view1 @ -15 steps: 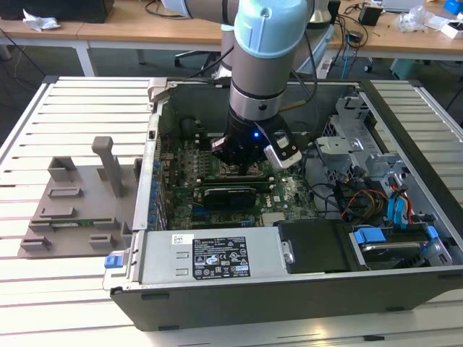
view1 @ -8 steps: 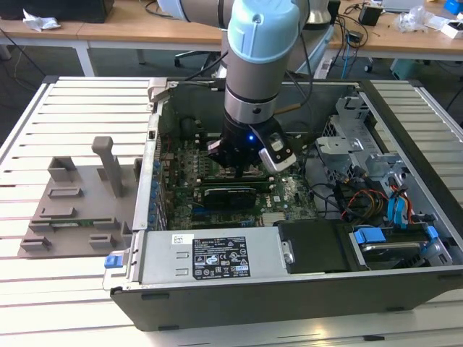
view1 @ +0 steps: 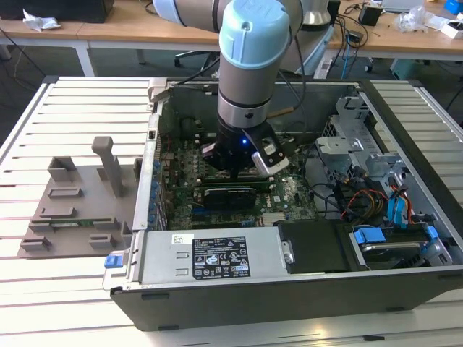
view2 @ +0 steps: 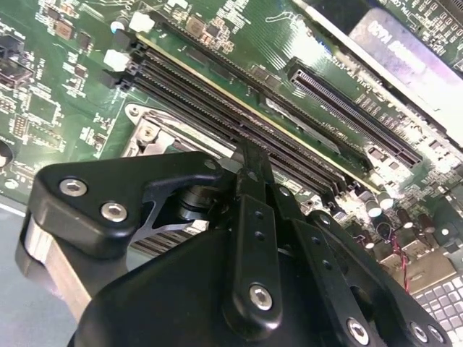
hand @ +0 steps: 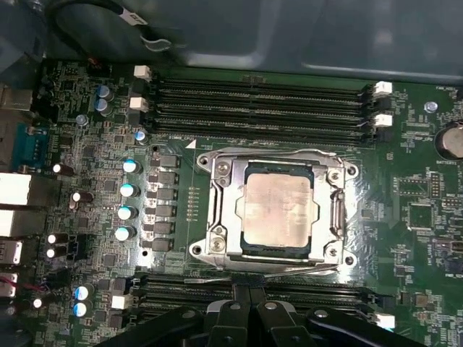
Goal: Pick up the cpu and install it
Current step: 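Install the second cpu locking lever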
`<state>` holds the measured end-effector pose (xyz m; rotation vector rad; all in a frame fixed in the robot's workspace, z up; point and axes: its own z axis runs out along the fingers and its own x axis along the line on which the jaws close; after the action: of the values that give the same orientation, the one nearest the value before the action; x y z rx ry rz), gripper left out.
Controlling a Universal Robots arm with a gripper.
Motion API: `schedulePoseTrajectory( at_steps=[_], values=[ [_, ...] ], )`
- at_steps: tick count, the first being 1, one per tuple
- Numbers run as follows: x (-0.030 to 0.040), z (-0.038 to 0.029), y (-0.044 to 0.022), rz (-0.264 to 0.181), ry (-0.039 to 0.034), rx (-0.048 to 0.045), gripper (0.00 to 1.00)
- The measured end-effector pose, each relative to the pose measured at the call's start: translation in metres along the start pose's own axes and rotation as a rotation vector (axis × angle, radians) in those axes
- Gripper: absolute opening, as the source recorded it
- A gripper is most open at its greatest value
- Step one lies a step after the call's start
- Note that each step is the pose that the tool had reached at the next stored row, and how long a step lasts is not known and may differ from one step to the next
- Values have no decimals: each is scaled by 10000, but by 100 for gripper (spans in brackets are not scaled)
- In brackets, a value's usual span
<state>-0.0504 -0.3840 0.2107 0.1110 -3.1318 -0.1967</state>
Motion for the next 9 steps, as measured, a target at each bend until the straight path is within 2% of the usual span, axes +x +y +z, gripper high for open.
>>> schedulePoseTrajectory(
  at_steps=[9],
  values=[
    [100, 66, 4, 0, 1, 1, 11]
  ],
)
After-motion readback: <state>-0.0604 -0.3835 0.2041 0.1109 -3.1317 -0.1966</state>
